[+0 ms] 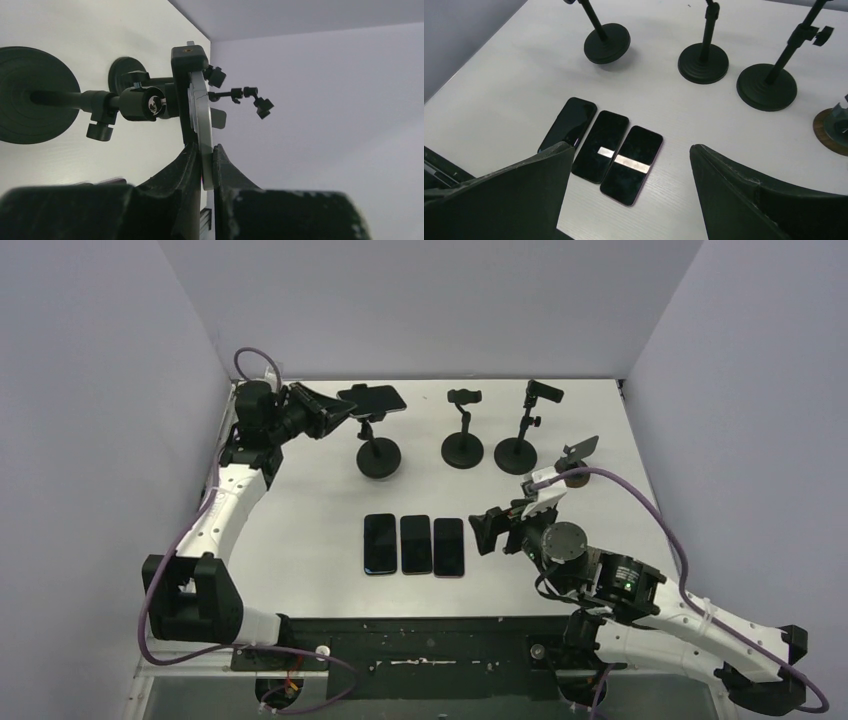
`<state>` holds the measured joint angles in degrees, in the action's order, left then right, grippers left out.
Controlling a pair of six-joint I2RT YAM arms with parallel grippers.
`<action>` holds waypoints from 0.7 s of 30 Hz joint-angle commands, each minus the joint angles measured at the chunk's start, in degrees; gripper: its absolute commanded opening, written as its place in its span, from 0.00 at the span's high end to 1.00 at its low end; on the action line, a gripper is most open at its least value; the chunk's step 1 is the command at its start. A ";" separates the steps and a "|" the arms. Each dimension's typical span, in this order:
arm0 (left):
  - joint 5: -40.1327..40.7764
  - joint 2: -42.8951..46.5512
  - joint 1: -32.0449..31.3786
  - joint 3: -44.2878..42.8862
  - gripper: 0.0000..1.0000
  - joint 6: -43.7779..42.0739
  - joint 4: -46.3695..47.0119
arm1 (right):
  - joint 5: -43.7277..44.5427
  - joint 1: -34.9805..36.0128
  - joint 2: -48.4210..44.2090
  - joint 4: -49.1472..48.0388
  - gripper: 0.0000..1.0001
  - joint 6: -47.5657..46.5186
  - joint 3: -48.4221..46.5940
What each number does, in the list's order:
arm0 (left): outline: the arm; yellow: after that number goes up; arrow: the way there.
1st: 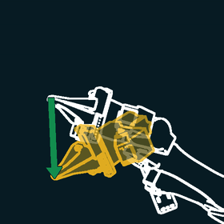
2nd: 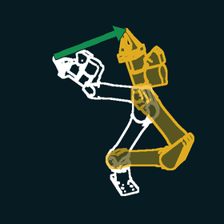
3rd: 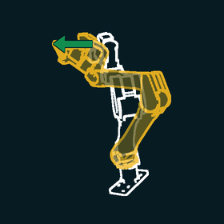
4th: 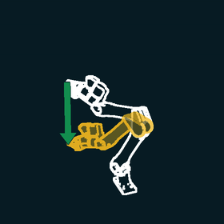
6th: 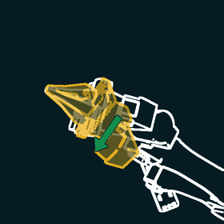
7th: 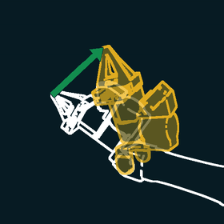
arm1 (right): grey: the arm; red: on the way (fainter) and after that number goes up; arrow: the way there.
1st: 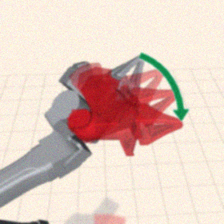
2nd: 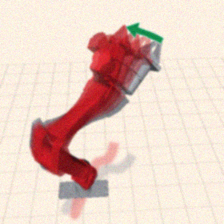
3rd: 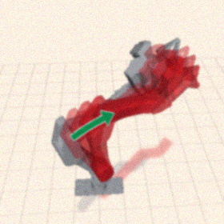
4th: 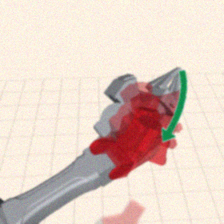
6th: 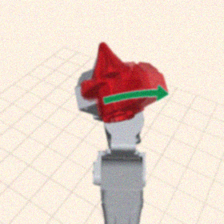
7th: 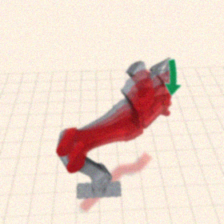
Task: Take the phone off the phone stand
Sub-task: Place the phone stand with the phone at the center of the board.
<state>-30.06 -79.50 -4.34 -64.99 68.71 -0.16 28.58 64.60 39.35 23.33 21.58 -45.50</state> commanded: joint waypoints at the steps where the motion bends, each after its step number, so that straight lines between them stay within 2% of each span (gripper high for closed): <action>1: -10.21 0.99 -2.54 -7.64 1.00 -0.25 17.16 | 5.57 0.38 -3.07 3.80 0.11 -3.16 -4.58; 12: -13.90 0.33 -7.94 -10.37 1.00 -5.40 12.20 | 8.40 0.39 -9.48 7.10 0.11 -4.09 -6.88; 21: -10.62 1.91 -18.31 -12.21 1.00 -10.80 7.81 | 9.46 0.38 -11.30 8.09 0.10 -6.64 -9.55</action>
<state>-40.07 -80.97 -17.69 -70.57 60.80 0.99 36.16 64.60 28.80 30.81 17.50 -52.05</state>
